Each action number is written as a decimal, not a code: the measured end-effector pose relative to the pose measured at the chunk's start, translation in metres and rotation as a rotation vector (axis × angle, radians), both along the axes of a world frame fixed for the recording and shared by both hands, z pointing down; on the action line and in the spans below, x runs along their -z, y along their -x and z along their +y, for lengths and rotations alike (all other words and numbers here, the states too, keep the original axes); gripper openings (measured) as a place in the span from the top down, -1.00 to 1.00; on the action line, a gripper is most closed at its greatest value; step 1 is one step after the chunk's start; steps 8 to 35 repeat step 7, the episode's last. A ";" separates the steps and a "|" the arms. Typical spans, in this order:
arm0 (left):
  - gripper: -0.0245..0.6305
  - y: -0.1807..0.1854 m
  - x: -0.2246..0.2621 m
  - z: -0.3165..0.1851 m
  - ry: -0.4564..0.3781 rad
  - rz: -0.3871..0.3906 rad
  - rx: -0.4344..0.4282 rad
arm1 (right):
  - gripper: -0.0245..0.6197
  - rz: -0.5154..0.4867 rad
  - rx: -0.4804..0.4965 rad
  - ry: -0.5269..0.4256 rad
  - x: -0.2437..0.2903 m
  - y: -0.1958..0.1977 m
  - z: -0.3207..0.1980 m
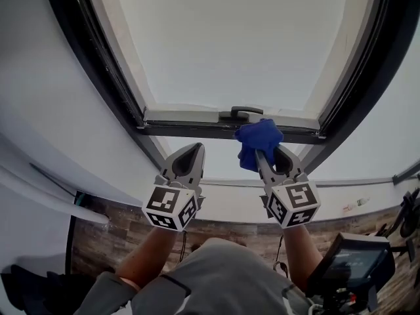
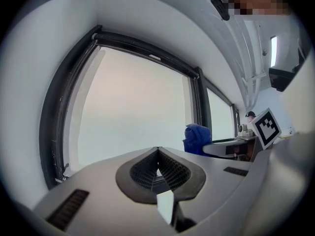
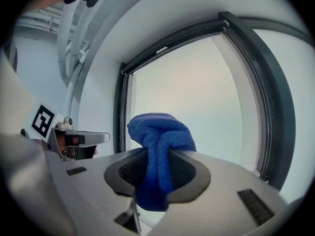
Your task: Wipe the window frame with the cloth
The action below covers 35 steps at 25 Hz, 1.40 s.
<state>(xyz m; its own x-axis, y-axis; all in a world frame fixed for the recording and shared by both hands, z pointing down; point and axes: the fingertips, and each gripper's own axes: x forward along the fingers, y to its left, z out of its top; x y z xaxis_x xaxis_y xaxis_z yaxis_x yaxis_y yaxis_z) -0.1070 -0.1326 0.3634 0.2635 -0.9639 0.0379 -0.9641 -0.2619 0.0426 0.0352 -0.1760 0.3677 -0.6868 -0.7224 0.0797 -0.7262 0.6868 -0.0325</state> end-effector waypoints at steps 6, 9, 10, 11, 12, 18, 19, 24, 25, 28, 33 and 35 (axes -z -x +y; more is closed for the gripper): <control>0.90 0.010 0.005 0.003 -0.018 -0.002 0.024 | 0.54 0.000 -0.007 0.005 0.000 0.003 0.003; 0.90 0.011 0.004 0.004 -0.015 0.000 0.025 | 0.54 0.000 -0.008 0.006 0.000 0.003 0.004; 0.90 0.011 0.004 0.004 -0.015 0.000 0.025 | 0.54 0.000 -0.008 0.006 0.000 0.003 0.004; 0.90 0.011 0.004 0.004 -0.015 0.000 0.025 | 0.54 0.000 -0.008 0.006 0.000 0.003 0.004; 0.90 0.011 0.004 0.004 -0.015 0.000 0.025 | 0.54 0.000 -0.008 0.006 0.000 0.003 0.004; 0.90 0.011 0.004 0.004 -0.015 0.000 0.025 | 0.54 0.000 -0.008 0.006 0.000 0.003 0.004; 0.90 0.011 0.004 0.004 -0.015 0.000 0.025 | 0.54 0.000 -0.008 0.006 0.000 0.003 0.004; 0.90 0.011 0.004 0.004 -0.015 0.000 0.025 | 0.54 0.000 -0.008 0.006 0.000 0.003 0.004; 0.90 0.011 0.004 0.004 -0.015 0.000 0.025 | 0.54 0.000 -0.008 0.006 0.000 0.003 0.004; 0.90 0.011 0.004 0.004 -0.015 0.000 0.025 | 0.54 0.000 -0.008 0.006 0.000 0.003 0.004; 0.90 0.011 0.004 0.004 -0.015 0.000 0.025 | 0.54 0.000 -0.008 0.006 0.000 0.003 0.004; 0.90 0.011 0.004 0.004 -0.015 0.000 0.025 | 0.54 0.000 -0.008 0.006 0.000 0.003 0.004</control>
